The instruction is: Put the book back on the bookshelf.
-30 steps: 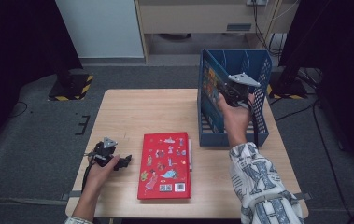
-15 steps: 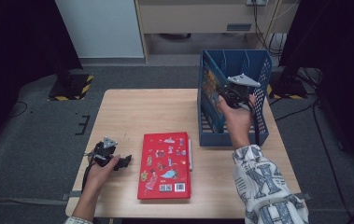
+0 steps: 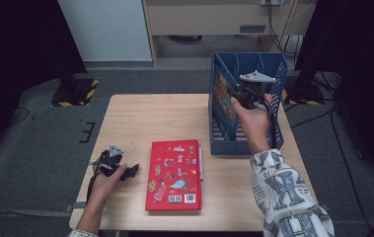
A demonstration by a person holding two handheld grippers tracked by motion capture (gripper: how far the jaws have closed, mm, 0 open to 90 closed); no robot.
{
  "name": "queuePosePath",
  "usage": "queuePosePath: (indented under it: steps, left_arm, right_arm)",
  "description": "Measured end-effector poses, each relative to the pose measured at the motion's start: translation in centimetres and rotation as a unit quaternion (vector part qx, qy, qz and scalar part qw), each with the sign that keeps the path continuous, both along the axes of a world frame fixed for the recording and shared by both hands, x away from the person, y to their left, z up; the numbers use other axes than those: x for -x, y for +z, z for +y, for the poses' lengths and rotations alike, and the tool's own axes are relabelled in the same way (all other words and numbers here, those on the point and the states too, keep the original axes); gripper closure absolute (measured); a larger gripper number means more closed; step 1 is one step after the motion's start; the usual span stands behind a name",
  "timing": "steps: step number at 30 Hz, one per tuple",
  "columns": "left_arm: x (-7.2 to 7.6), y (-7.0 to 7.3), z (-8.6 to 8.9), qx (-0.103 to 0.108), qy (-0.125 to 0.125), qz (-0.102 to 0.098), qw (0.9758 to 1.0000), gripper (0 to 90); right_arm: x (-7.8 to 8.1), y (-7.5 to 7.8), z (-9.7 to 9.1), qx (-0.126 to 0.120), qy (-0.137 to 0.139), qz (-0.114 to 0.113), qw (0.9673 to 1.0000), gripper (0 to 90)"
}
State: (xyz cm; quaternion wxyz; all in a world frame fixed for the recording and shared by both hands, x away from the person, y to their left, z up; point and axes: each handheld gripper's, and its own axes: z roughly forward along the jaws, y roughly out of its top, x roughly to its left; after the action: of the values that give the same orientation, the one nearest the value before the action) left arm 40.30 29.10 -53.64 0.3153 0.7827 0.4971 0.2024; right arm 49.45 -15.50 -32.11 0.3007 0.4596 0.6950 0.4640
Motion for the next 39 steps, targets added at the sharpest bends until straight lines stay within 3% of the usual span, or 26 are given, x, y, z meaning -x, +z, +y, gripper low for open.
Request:
queuePosePath:
  steps: [20,39]
  left_arm:
    - [0.0,0.0,-0.1,0.002,0.003,-0.001,1.0,0.0]
    - [0.0,0.0,0.0,0.0,0.0,0.0,1.0,0.0]
  right_arm:
    - [-1.0,1.0,0.3,0.015,-0.024,0.015,0.9995,81.1]
    - [-1.7,0.9,1.2,0.014,-0.049,-0.023,0.9984,82.4]
